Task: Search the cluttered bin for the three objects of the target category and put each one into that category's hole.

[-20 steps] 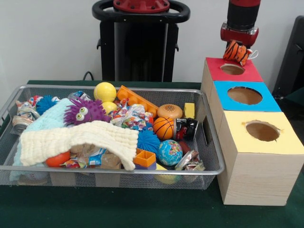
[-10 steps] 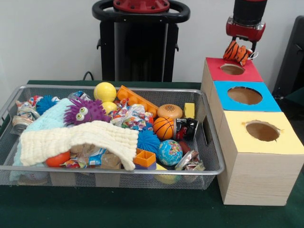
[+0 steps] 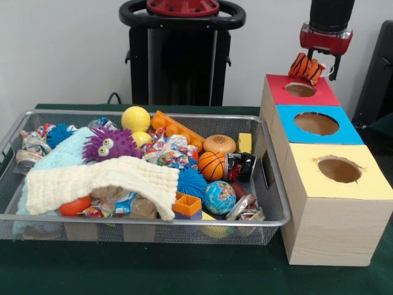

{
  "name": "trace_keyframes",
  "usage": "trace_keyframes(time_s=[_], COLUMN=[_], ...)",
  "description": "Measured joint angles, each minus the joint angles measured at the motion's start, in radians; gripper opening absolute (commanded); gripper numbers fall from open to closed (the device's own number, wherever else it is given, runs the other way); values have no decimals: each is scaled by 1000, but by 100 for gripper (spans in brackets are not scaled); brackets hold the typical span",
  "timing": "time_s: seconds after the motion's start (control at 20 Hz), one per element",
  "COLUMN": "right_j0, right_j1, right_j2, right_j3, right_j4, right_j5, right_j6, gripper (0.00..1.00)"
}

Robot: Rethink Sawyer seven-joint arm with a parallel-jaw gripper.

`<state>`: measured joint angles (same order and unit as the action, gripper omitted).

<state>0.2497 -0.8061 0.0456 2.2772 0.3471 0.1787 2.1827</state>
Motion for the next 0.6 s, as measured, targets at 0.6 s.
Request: trace_keyframes(time_s=[0.6], right_j0=[-73], right_j1=[-21], right_j2=[3], right_j3=[-14], right_j4=[-20], right_j5=[6], right_j6=[0], gripper=[100])
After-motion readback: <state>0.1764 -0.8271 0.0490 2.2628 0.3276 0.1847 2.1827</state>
